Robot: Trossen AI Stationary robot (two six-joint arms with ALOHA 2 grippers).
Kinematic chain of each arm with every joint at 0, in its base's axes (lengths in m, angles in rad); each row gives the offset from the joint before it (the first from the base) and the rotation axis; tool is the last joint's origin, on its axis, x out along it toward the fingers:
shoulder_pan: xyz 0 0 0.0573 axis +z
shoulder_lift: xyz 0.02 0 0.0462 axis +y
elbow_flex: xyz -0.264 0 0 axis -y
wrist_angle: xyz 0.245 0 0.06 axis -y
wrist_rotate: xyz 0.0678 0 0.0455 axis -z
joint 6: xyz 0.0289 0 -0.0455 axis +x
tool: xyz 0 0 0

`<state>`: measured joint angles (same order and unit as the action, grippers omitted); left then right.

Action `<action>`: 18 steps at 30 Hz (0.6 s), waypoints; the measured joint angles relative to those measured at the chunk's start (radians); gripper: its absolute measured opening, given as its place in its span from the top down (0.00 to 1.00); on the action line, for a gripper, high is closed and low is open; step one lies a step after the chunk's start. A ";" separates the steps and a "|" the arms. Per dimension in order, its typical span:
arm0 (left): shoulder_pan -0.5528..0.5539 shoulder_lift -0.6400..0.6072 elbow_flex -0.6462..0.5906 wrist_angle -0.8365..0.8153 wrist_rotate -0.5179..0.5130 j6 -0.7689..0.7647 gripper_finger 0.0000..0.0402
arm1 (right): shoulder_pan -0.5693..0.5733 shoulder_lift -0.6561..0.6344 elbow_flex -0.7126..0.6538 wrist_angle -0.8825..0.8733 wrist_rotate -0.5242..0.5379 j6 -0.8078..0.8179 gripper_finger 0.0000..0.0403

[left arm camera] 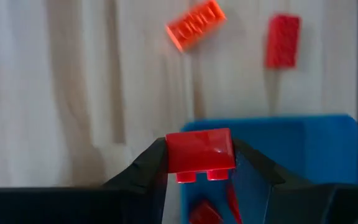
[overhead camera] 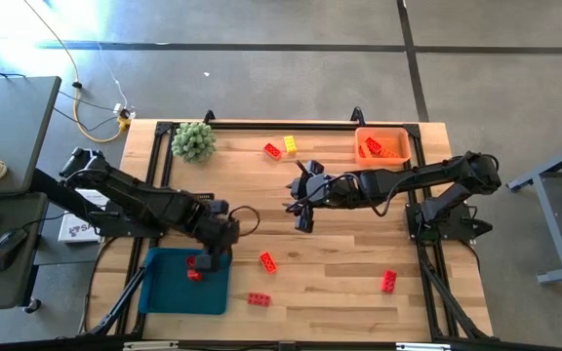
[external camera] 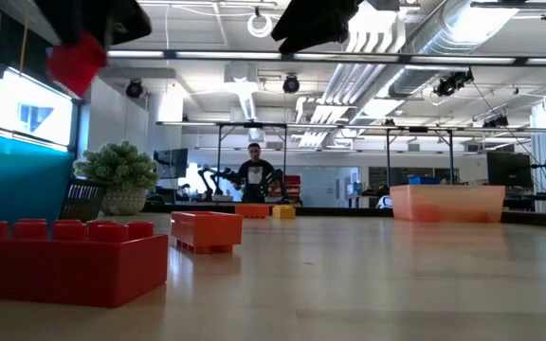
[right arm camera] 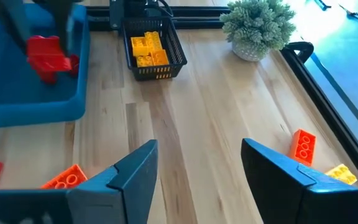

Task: Sort & place blocks by color
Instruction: Put the red game piece into the blue bin

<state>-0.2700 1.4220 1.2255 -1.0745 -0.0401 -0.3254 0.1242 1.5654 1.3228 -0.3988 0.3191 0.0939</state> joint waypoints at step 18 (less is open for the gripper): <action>-0.251 -0.002 -0.088 -0.071 0.039 -0.307 0.70 | 0.000 0.000 0.000 0.000 -0.012 0.113 0.46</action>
<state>-0.5212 1.4204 1.1374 -1.1455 -0.0010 -0.6320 0.1242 1.5650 1.3228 -0.3987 0.3076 0.2071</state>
